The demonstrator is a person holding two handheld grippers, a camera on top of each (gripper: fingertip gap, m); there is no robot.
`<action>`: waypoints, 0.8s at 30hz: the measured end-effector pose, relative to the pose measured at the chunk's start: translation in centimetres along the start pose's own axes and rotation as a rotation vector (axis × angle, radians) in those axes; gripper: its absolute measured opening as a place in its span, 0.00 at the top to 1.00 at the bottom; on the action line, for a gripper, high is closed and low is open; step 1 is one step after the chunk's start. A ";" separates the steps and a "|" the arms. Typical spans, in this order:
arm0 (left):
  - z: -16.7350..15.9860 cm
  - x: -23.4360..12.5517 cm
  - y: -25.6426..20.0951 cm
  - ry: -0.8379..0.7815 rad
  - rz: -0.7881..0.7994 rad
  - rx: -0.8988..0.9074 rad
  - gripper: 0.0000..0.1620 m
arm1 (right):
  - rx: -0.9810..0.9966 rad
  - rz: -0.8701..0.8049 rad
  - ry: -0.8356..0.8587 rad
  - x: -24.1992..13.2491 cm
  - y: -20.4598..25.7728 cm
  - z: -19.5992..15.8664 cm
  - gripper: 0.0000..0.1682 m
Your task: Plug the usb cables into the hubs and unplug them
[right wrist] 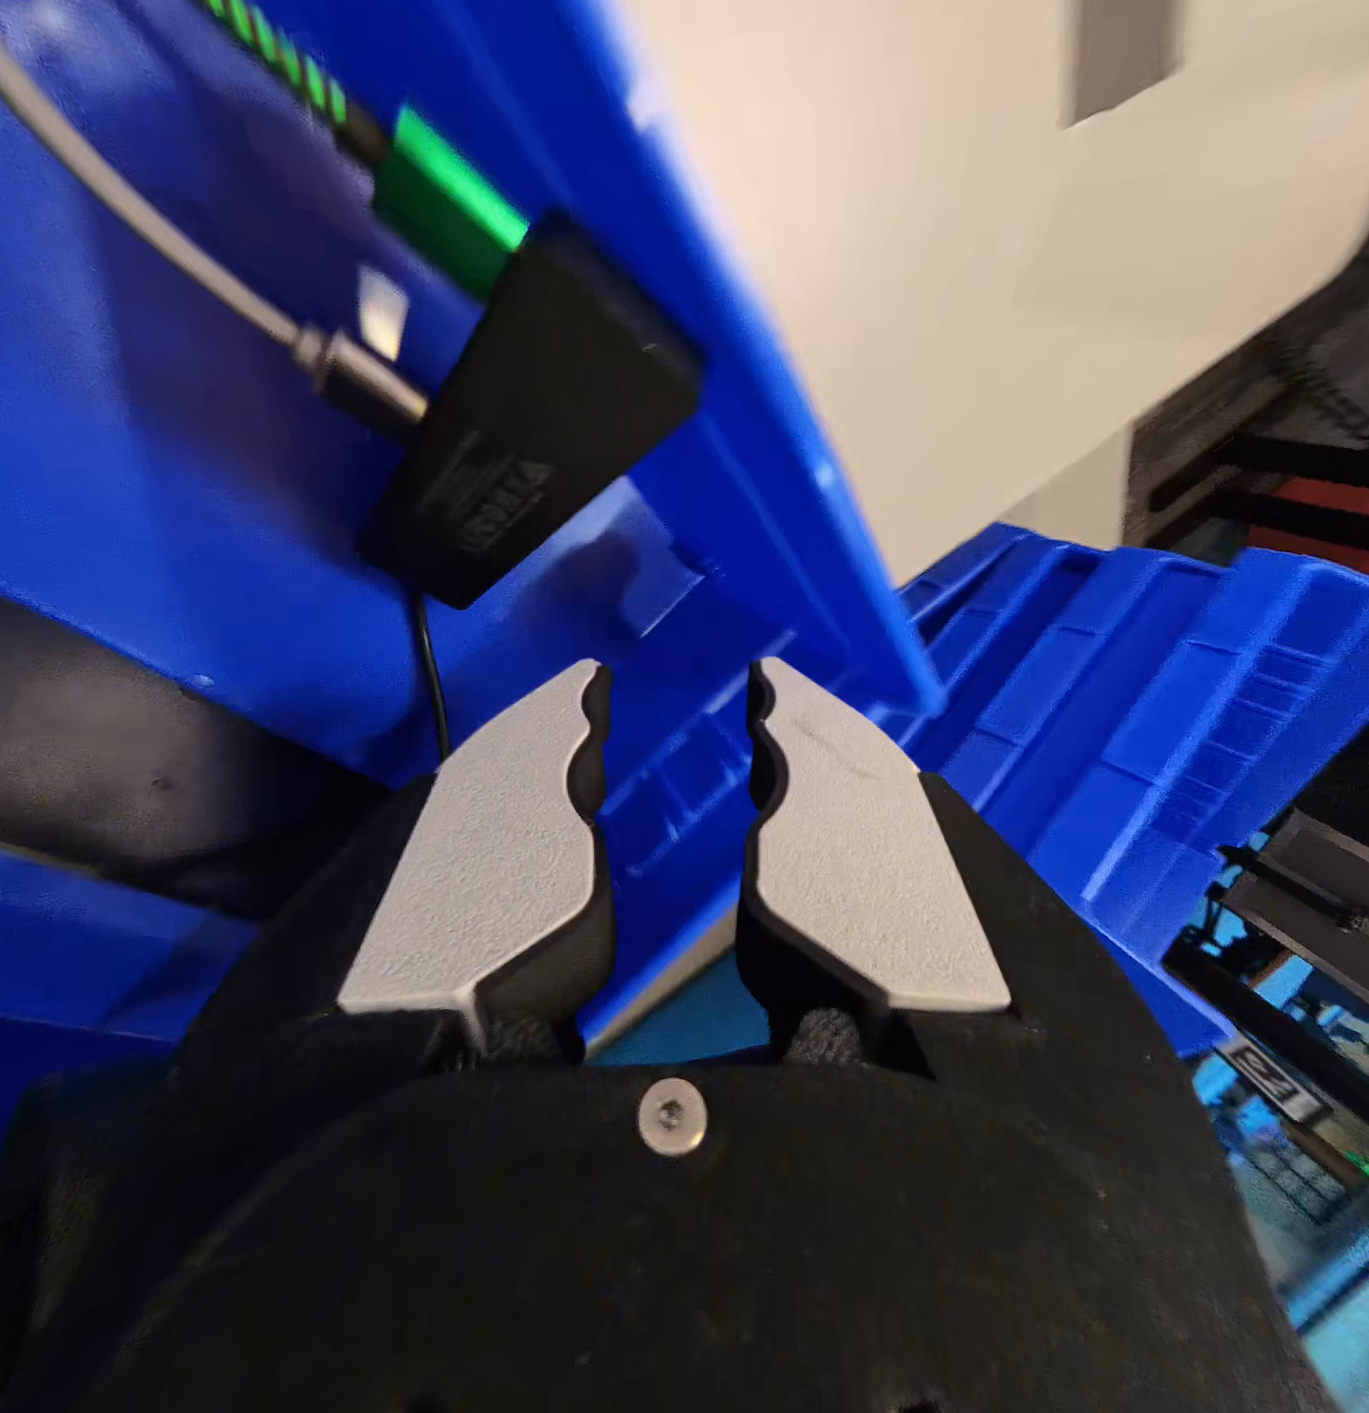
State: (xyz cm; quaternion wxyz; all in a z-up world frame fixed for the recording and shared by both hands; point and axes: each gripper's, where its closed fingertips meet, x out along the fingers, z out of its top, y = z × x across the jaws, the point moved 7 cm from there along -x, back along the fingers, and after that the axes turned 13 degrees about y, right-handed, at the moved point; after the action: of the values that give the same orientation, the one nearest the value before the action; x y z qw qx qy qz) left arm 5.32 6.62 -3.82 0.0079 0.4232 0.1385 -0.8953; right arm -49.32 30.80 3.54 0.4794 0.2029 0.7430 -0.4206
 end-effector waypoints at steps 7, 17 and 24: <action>0.0 0.3 -0.1 0.019 0.005 0.006 0.85 | -0.137 -0.043 -0.299 -12.0 2.4 4.8 0.67; -0.1 0.5 -0.4 0.041 0.013 0.019 0.85 | -0.850 -0.145 -0.019 -13.4 14.9 14.8 0.56; -0.1 0.7 -0.6 0.060 0.015 0.038 0.85 | -1.154 -0.328 0.421 -7.9 18.1 14.8 0.56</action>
State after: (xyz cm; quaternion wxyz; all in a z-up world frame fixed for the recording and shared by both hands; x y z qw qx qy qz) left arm 4.88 7.29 -4.27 0.0023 0.4507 0.1186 -0.8847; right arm -24.89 29.68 -0.07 0.2845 -0.1262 0.9499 0.0285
